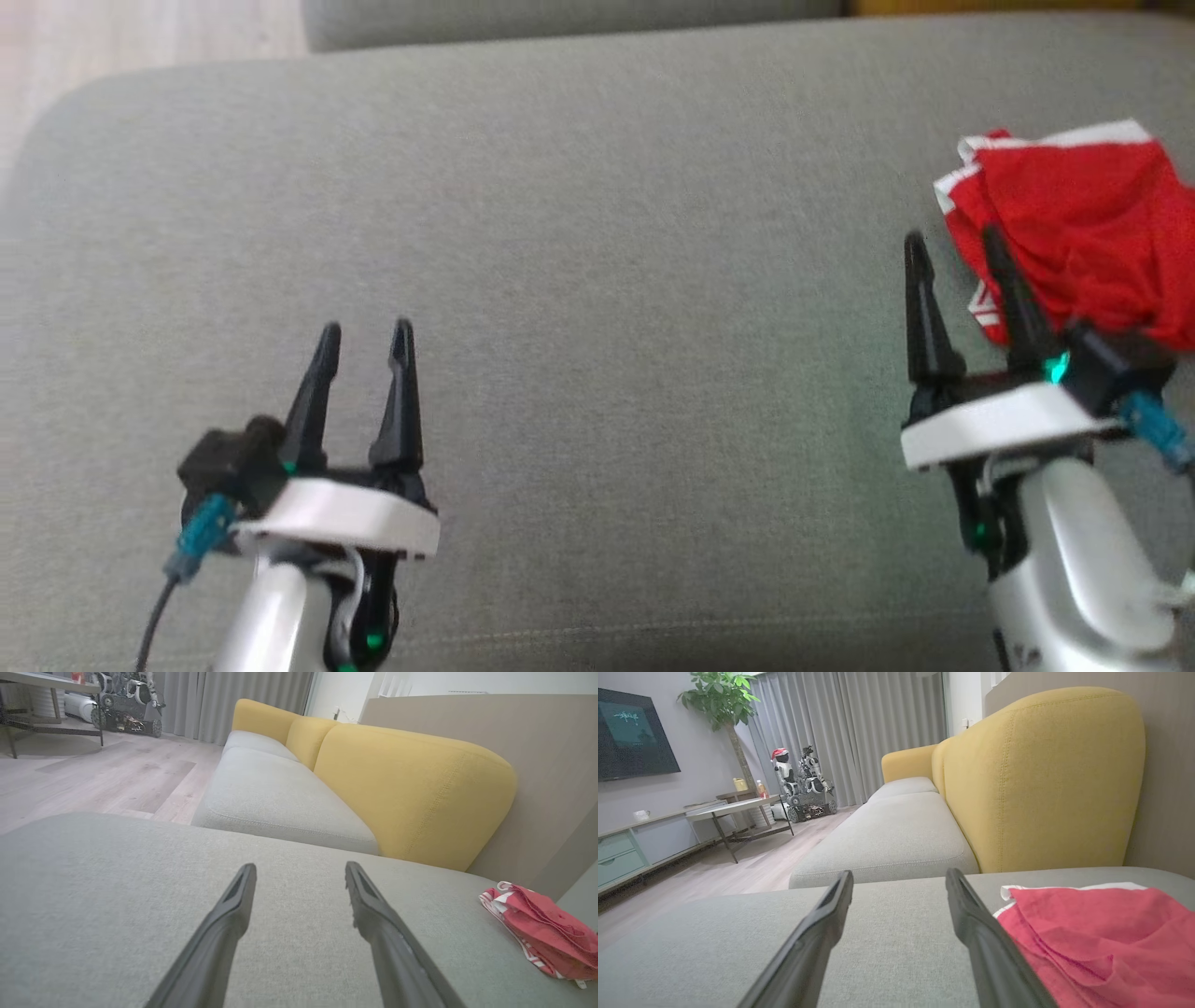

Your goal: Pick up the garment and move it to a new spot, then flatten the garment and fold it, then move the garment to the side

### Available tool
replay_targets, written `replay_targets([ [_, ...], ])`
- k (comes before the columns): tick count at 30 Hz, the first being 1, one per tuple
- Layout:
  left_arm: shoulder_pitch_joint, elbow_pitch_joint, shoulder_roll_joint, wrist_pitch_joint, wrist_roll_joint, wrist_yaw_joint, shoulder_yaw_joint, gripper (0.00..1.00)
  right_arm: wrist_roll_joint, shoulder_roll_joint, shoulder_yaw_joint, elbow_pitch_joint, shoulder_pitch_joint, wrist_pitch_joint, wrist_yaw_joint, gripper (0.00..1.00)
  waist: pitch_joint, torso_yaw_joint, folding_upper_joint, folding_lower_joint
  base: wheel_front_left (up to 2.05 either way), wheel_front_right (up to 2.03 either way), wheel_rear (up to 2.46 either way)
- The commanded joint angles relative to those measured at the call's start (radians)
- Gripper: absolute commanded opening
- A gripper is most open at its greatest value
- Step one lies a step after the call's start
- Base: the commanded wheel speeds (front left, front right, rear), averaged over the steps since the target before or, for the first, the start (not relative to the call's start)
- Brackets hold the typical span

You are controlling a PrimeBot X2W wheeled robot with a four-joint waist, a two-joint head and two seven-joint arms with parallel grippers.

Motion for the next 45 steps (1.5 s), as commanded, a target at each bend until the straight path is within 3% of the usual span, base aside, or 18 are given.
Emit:
replay_targets([
  [1,-0.020,-0.032,0.007,-0.005,0.003,0.007,0.038,1.00,-0.007,0.009,0.015,-0.037,-0.012,-0.010,-0.001,1.00,-0.021,0.019,0.0000,0.0001,0.00,0.00,0.00],
  [9,0.033,-0.021,0.007,-0.005,0.010,0.033,0.042,1.00,-0.093,0.036,0.006,-0.034,0.068,-0.043,-0.001,1.00,-0.052,0.035,0.0000,0.0001,0.00,0.00,0.00],
  [26,0.038,-0.095,0.007,-0.005,0.036,0.057,0.060,1.00,-0.064,0.041,0.022,-0.014,0.074,-0.057,-0.001,1.00,-0.050,0.020,0.0000,0.0001,0.00,0.00,0.00],
  [36,0.050,-0.093,0.007,-0.005,-0.029,0.009,0.082,1.00,-0.058,0.041,0.024,-0.011,0.072,-0.058,-0.001,1.00,-0.056,0.017,0.0000,0.0001,0.00,0.00,0.00],
  [45,0.053,-0.104,0.007,-0.005,-0.049,-0.003,0.108,1.00,-0.053,0.041,0.027,-0.015,0.069,-0.058,-0.001,1.00,-0.055,0.016,0.0000,0.0001,0.00,0.00,0.00],
])
